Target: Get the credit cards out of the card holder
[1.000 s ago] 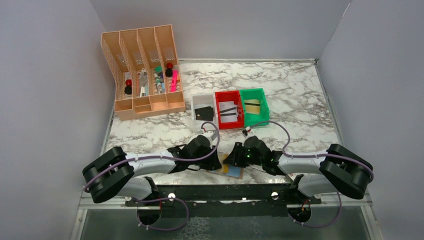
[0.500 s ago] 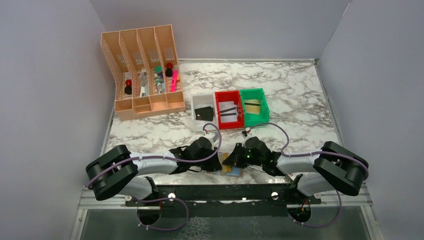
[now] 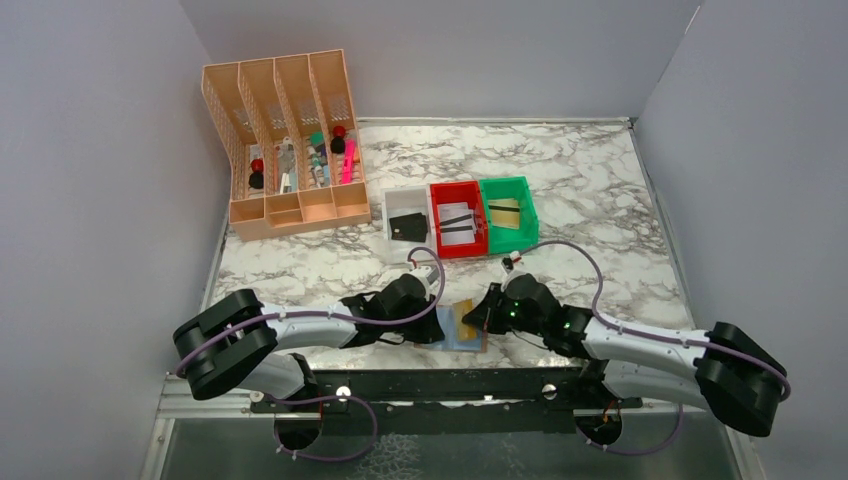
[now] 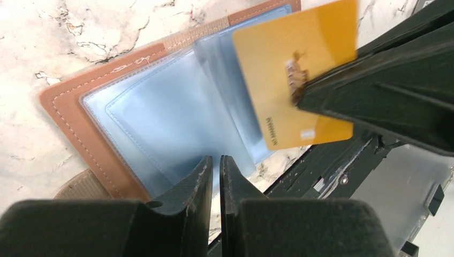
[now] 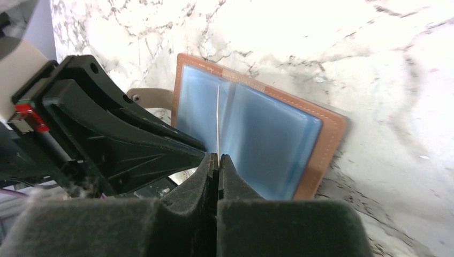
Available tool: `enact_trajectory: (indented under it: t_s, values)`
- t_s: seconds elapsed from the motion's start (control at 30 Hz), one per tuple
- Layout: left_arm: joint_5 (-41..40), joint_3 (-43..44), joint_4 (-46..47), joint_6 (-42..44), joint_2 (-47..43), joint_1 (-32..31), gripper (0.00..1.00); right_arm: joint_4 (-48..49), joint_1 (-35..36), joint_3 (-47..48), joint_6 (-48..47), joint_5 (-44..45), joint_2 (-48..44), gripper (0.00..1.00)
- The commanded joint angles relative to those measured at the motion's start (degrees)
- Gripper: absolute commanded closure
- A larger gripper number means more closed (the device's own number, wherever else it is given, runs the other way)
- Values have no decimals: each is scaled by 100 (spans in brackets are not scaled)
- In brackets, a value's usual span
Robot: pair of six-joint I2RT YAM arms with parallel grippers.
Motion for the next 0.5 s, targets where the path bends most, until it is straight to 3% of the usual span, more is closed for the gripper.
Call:
enact_trajectory:
  t_s: [0.0,0.13,0.27,0.4,0.47]
  values:
    - [-155,82,-299,102,1,-49,86,-948,-6,181,-261,768,-692,98]
    - [-200,119,-347,102,-100,-50,85,-1169,-4,197,-357,958,-1174,98]
    - [-371,189,-513,98,-358,-51,77,-1268,-7,196,-477,1047,-1486,98]
    - [-885,526,-1285,333,-887,-32,62,-1420,-8,260,-557,1199,-1625,98]
    - [-1240,872,-1962,508,-1159,80,45,-1445,-8,291,-604,1260,-1635,98]
